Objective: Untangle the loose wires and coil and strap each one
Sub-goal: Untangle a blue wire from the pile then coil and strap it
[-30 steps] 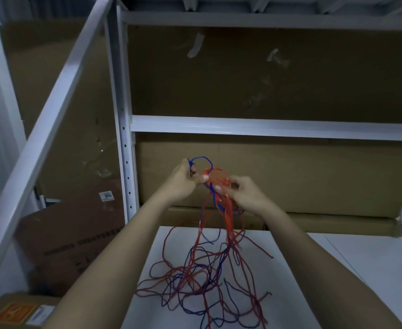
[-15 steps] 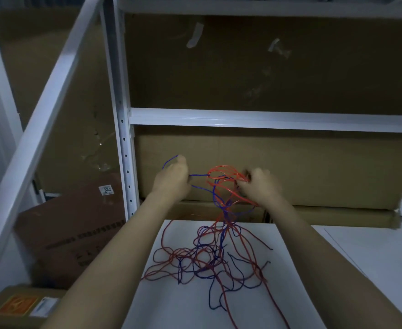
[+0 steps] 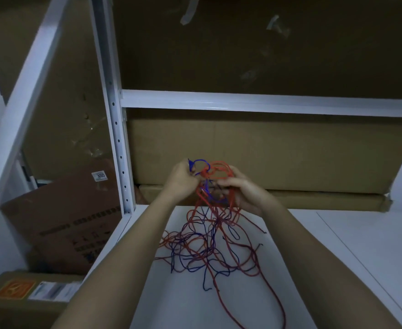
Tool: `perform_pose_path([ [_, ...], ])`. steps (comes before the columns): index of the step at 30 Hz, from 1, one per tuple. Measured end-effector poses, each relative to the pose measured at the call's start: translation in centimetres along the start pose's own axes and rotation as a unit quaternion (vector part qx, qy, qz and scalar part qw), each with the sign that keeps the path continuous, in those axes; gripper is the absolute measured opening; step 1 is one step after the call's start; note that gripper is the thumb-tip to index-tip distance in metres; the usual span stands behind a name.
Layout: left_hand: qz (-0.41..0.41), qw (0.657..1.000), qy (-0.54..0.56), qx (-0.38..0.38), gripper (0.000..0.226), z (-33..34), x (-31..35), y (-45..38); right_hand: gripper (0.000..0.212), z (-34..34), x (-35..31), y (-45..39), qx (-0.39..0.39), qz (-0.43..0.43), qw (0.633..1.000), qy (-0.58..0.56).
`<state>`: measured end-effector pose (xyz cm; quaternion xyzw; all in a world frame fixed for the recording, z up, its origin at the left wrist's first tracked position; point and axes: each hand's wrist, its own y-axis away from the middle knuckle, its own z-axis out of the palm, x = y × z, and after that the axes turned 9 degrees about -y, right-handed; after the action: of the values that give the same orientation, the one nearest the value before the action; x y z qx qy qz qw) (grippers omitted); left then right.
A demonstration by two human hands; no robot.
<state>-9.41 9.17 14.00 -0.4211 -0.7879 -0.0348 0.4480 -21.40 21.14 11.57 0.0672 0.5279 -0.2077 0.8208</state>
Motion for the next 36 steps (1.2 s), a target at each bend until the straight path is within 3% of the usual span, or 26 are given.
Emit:
perform_pose_path([
  [2,0.006,0.998,-0.054,0.010,0.041,-0.6,-0.4,-0.2,0.043,-0.6,-0.6,0.8,-0.045,0.020,0.996,-0.069],
  [4,0.011,0.998,-0.062,0.016,0.041,-0.8,-0.6,-0.2,0.057,-0.7,-0.8,0.6,-0.009,0.043,0.997,-0.066],
  [6,0.025,0.997,-0.076,0.016,0.039,-0.4,-0.5,-0.1,0.038,-0.3,-0.2,0.3,0.041,0.039,0.996,0.076],
  [8,0.036,0.996,-0.077,0.019,0.038,-0.1,-0.7,-0.1,0.017,0.2,0.4,0.4,0.032,0.016,0.956,0.292],
  [9,0.036,0.996,-0.081,0.021,0.037,-0.3,-0.9,-0.2,0.009,0.3,0.5,0.5,0.027,-0.010,0.919,0.394],
  [11,0.029,0.991,-0.128,0.028,0.033,-1.1,-1.5,-0.4,0.034,-1.0,0.6,0.6,0.067,-0.046,0.820,0.567],
  [15,0.021,0.966,-0.245,0.075,0.024,-2.9,-3.1,-0.8,0.016,-4.4,0.8,0.8,0.156,-0.019,0.553,0.818],
  [17,0.030,0.959,-0.267,0.086,0.024,-3.1,-3.4,-0.6,0.019,-5.3,1.3,0.6,0.165,0.014,0.484,0.859],
  [18,0.035,0.956,-0.276,0.092,0.024,-3.0,-3.5,-0.6,0.022,-5.6,1.4,0.3,0.163,0.026,0.477,0.863],
  [19,0.036,0.953,-0.285,0.099,0.024,-3.0,-3.5,-0.5,0.024,-5.9,1.4,0.1,0.159,0.035,0.509,0.845],
  [22,0.028,0.956,-0.272,0.106,0.022,-3.2,-4.0,0.0,0.029,-5.9,0.5,-0.3,0.115,0.022,0.754,0.646],
  [23,0.031,0.961,-0.255,0.098,0.022,-3.1,-4.2,0.2,0.031,-5.2,0.1,-0.4,0.121,-0.020,0.803,0.582],
  [26,0.057,0.971,-0.216,0.083,0.028,-2.2,-3.9,1.0,0.031,-1.4,-0.6,-0.6,0.090,-0.099,0.883,0.450],
  [27,0.065,0.972,-0.210,0.080,0.028,-1.8,-3.7,1.1,0.038,0.0,-0.5,-0.6,0.050,-0.080,0.901,0.424],
  [29,0.079,0.972,-0.209,0.075,0.026,-1.1,-3.4,1.3,0.049,1.6,0.6,-0.4,-0.010,-0.023,0.903,0.428],
  [32,0.088,0.972,-0.207,0.064,0.024,-0.8,-3.7,1.7,0.025,1.1,3.3,0.0,-0.029,-0.012,0.882,0.470],
  [34,0.085,0.969,-0.226,0.047,0.022,-0.8,-4.6,2.1,0.023,-0.5,4.5,0.5,0.020,-0.022,0.871,0.490],
  [36,0.062,0.958,-0.278,0.046,0.022,-1.2,-5.9,2.5,0.023,-3.2,4.7,1.4,0.118,-0.039,0.854,0.506],
])
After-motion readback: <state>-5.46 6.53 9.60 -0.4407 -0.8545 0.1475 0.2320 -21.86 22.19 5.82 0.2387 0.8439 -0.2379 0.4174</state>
